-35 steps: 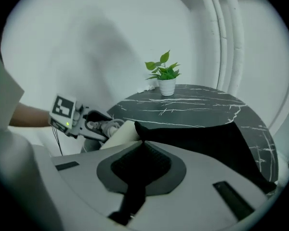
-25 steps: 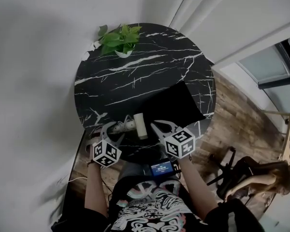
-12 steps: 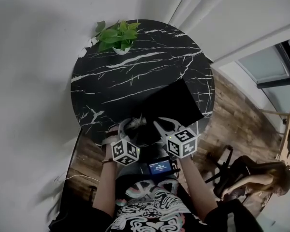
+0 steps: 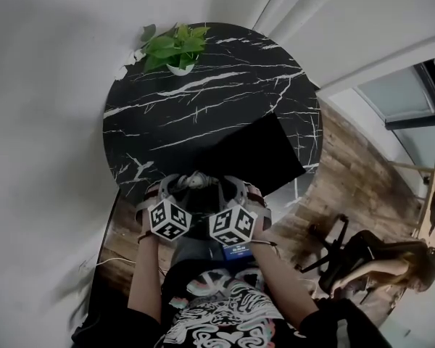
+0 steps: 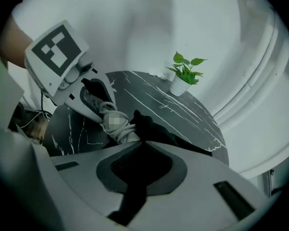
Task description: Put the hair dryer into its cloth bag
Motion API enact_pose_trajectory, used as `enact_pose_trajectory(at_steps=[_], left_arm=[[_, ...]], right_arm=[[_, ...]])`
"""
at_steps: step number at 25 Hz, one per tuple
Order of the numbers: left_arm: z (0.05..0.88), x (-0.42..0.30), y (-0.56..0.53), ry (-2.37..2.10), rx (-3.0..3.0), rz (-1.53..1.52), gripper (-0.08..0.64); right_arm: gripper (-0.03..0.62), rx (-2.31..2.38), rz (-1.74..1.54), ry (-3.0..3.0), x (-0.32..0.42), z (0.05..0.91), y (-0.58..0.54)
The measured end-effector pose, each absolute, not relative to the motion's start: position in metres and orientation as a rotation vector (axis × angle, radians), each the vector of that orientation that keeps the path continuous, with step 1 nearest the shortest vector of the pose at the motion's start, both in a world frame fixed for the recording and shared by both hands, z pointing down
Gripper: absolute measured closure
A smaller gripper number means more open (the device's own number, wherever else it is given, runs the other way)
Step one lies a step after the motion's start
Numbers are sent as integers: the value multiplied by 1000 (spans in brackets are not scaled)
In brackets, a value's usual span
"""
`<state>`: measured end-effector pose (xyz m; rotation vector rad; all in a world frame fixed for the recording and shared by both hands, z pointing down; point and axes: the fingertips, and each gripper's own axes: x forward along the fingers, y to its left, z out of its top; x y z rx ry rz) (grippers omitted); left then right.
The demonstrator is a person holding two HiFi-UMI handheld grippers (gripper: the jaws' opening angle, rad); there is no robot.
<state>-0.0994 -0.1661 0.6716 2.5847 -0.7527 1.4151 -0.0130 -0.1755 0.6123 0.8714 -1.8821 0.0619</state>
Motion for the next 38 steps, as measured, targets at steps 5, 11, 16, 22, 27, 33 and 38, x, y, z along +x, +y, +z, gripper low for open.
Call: enact_pose_trajectory(at_steps=[5, 11, 16, 22, 27, 33, 38], left_arm=[[659, -89, -158, -716, 2586, 1311, 402], [631, -34, -158, -707, 2617, 1038, 407], [626, 19, -173, -673, 2646, 902, 410], [640, 58, -192, -621, 2702, 886, 409], [644, 55, -178, -495, 2760, 870, 143], [635, -24, -155, -657, 2750, 942, 130], [618, -109, -116, -931, 2460, 584, 133]], right_arm=[[568, 896, 364, -2050, -14, 595, -175], [568, 919, 642, -2235, -17, 560, -165], [568, 964, 671, -2242, -1, 553, -166], [568, 1029, 709, -2215, 19, 562, -174], [566, 1006, 690, -2231, 14, 570, -174], [525, 1249, 764, -2390, 35, 525, -169], [526, 1376, 854, -2525, 73, 495, -133]])
